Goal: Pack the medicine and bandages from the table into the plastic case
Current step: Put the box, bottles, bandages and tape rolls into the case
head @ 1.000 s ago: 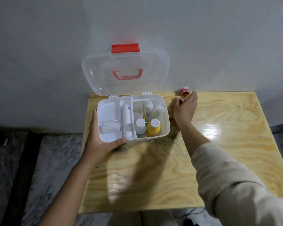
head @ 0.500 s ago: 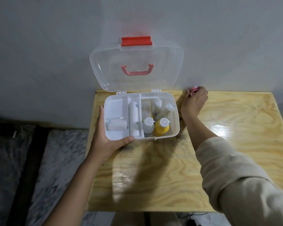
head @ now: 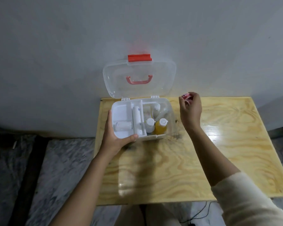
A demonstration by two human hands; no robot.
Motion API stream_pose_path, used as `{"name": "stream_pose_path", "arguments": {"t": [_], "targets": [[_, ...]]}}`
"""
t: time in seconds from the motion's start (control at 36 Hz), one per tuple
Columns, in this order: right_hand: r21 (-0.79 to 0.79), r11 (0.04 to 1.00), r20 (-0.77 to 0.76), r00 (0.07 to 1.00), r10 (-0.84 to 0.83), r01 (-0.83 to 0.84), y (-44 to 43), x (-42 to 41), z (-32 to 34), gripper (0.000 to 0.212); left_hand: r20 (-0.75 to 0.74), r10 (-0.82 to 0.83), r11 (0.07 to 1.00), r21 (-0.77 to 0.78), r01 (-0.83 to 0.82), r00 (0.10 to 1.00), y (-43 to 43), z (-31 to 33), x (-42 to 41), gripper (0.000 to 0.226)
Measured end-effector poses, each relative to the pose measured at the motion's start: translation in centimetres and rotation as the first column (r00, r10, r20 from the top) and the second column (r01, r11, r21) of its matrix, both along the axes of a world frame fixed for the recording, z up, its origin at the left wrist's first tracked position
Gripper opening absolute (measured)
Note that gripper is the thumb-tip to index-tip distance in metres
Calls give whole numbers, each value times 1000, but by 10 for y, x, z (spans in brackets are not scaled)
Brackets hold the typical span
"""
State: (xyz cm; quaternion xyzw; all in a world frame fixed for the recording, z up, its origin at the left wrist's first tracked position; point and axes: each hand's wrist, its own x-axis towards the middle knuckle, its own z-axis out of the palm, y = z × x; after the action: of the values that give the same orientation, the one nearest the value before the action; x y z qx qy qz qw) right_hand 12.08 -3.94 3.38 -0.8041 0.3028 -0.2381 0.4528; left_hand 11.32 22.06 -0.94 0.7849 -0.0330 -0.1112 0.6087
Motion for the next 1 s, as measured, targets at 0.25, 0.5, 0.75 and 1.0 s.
{"name": "stream_pose_path", "arguments": {"t": [0.25,0.5,0.75,1.0], "targets": [[-94,787,-141,790,596,-610,94,20,67,28,91,-52,998,29,50,995,-5,23,6,102],[-69,482,-523,443,728,-874,128,32,36,46,91,-77,997,33,75,993,-1,15,10,108],[-113,514,-512,493,703,-850,133,39,26,33,1,-42,999,-4,42,999,2,3,10,126],[-167,523,-462,535,707,-836,130,38,31,14,29,-57,998,3,57,998,1,12,11,108]]}}
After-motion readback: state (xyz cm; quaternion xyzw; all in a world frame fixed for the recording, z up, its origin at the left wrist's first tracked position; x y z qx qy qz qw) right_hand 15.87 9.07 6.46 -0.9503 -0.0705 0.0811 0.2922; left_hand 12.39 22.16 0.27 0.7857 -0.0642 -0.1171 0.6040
